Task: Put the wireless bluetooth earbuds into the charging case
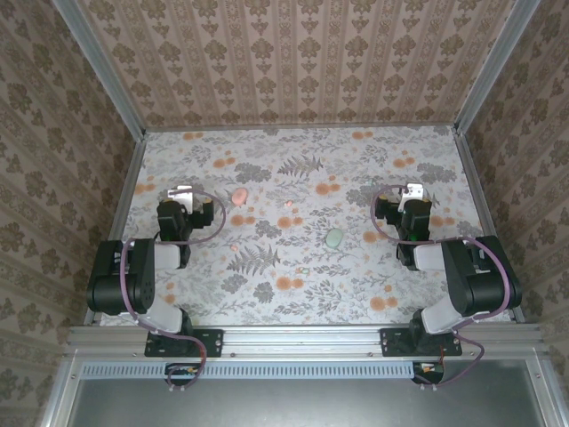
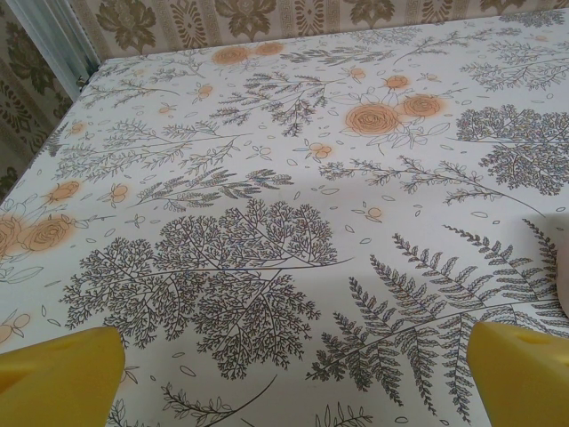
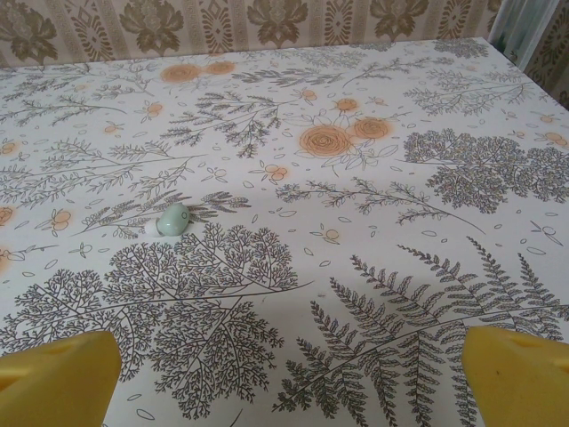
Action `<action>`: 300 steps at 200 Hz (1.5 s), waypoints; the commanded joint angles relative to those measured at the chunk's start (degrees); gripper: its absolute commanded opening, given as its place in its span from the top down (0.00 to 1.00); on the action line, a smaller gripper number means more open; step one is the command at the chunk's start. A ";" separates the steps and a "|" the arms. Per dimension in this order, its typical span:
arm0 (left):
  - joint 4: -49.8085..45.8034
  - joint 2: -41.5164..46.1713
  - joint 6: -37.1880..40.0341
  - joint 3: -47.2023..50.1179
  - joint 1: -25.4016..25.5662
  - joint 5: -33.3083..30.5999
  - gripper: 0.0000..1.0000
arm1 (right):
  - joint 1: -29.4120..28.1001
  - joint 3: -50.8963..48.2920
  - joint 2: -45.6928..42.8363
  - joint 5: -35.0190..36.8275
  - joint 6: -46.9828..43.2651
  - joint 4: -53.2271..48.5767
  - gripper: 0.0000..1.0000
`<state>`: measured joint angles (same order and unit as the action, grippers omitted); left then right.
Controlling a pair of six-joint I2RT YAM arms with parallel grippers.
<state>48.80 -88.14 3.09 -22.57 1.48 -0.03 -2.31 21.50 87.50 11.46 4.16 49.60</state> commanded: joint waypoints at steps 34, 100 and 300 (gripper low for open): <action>-0.10 0.23 0.53 -0.62 -0.25 0.03 0.00 | -0.33 0.96 0.38 0.74 -1.09 1.37 0.00; -0.10 0.19 0.51 -0.64 -0.36 0.25 0.00 | -0.33 0.92 0.36 0.75 -1.09 1.37 0.00; -27.44 17.38 -7.86 -7.21 -0.42 -6.54 0.00 | -6.16 9.69 -22.83 -3.29 1.20 -41.58 0.00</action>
<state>32.27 -76.07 -0.40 -26.76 0.36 -3.09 -5.52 27.99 68.64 7.44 4.69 21.67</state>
